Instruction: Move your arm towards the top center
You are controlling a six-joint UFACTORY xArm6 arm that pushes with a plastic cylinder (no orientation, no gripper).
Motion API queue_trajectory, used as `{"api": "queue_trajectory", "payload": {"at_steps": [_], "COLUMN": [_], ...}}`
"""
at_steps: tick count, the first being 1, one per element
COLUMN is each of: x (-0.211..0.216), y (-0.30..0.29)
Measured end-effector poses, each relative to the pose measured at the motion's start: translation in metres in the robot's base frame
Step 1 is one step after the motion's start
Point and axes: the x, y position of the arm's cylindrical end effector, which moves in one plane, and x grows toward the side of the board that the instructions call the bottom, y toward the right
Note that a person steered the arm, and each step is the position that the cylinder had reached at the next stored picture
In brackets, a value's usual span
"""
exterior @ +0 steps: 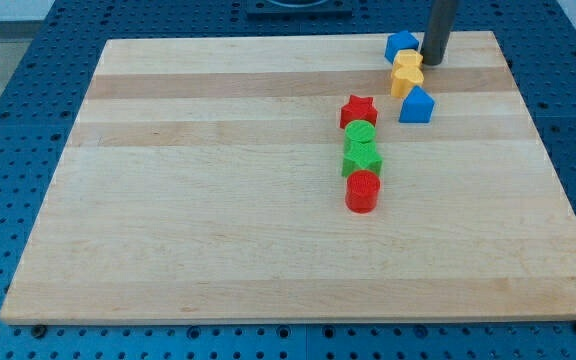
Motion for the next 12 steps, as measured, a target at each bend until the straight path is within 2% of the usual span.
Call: {"api": "queue_trajectory", "payload": {"at_steps": [3,6,7,8,9,10,12], "x": [0.078,0.219,0.261,0.277,0.288,0.279,0.185], "y": [0.011,0.001,-0.029,-0.090,-0.149,-0.204,-0.236]}}
